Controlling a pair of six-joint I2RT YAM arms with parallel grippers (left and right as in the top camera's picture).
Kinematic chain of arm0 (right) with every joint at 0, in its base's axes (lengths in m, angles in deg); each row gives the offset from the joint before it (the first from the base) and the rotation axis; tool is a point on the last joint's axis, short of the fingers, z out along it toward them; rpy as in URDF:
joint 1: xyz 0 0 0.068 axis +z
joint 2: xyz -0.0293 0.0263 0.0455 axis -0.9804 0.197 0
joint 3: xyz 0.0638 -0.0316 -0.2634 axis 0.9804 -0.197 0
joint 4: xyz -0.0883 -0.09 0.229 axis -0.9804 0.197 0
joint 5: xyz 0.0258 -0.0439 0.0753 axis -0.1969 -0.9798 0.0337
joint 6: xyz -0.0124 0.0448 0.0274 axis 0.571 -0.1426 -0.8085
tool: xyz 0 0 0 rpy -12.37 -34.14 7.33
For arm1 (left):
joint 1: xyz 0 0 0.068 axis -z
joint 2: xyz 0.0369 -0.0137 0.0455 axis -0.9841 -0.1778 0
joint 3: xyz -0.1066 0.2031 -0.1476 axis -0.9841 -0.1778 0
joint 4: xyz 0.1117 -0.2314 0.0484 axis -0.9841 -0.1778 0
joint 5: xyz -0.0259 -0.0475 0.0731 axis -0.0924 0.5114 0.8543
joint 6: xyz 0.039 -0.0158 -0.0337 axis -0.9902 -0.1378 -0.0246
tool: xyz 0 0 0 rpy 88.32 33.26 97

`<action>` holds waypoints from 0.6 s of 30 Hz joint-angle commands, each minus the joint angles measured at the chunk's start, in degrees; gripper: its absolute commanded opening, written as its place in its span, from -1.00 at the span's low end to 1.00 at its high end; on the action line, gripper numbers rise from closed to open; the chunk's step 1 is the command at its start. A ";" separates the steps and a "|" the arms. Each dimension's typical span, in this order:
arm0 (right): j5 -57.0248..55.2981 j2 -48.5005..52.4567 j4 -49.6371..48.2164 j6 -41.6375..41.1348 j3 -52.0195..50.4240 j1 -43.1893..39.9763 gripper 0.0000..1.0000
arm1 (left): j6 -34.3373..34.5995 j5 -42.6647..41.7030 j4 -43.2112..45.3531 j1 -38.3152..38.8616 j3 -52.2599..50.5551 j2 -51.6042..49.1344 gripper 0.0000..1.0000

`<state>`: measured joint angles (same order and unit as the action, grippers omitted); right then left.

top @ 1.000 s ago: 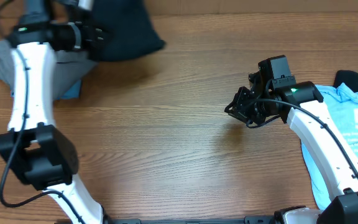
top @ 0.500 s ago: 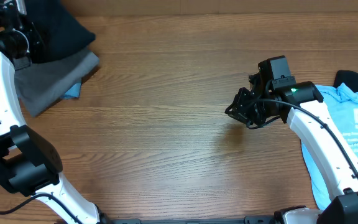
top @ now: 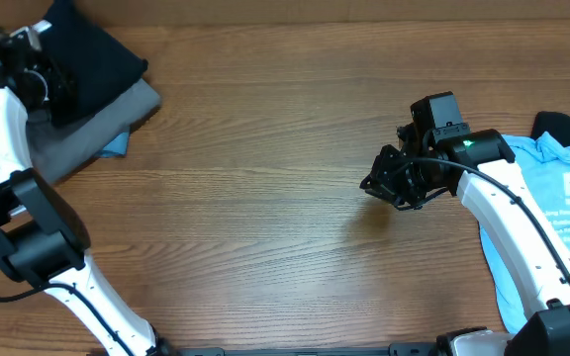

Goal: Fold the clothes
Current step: 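Lift the black bundle with the left gripper and carry it to the grey stack, then release the bundle on top of the grey stack with the left gripper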

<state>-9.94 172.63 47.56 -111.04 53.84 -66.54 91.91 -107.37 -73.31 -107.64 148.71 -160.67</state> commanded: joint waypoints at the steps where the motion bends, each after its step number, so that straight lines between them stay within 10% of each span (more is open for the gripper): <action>1: -0.50 -0.15 -0.11 -0.35 0.46 0.07 -0.70 | 0.59 4.31 -2.64 -2.62 2.36 1.73 1.00; 18: -5.84 -1.73 -0.55 3.13 2.16 0.11 -0.70 | -10.27 -12.22 -30.42 -7.37 26.05 13.60 1.00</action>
<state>-11.63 172.63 47.16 -110.25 53.86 -66.54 89.18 -112.48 -100.54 -118.41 170.51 -154.14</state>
